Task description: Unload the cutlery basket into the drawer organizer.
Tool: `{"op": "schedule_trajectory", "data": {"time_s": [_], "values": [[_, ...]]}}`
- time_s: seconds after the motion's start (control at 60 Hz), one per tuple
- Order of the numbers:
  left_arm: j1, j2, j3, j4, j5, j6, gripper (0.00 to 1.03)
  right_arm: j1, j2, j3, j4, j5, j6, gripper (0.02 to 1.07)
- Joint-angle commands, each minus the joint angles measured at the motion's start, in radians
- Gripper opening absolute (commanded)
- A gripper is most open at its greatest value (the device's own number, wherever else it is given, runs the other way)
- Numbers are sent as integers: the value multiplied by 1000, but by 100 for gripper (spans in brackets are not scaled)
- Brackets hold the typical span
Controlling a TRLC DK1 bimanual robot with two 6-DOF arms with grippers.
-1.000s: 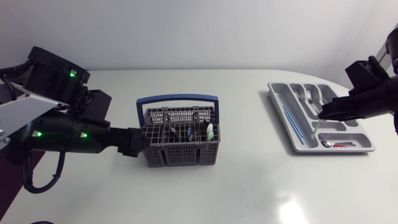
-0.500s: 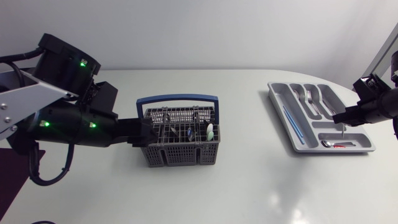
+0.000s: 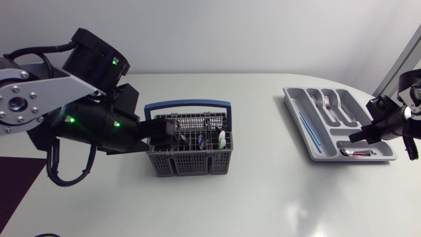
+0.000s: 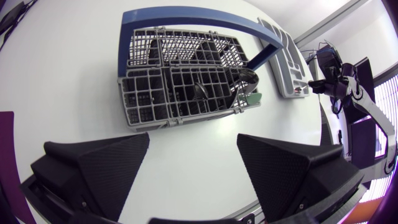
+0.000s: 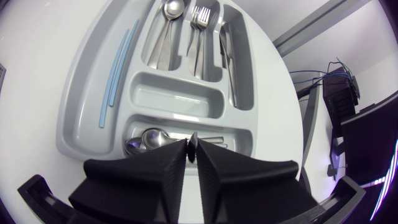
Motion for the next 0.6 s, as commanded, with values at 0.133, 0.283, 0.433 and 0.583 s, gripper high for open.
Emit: {"op": "schedule_trajectory", "data": {"time_s": [0.133,0.283,0.433,0.583], "values": [[-17,26,43,-7,1,-43,99,3,31,-62,40,54,-39,52],[-34,48,63,-7,1,-65,99,14,21,-77,39,71,-25,69],[-35,66,86,-5,1,-83,99,35,-27,-94,19,80,4,81],[-35,91,112,0,1,-103,99,74,-108,-120,-9,72,33,85]]}}
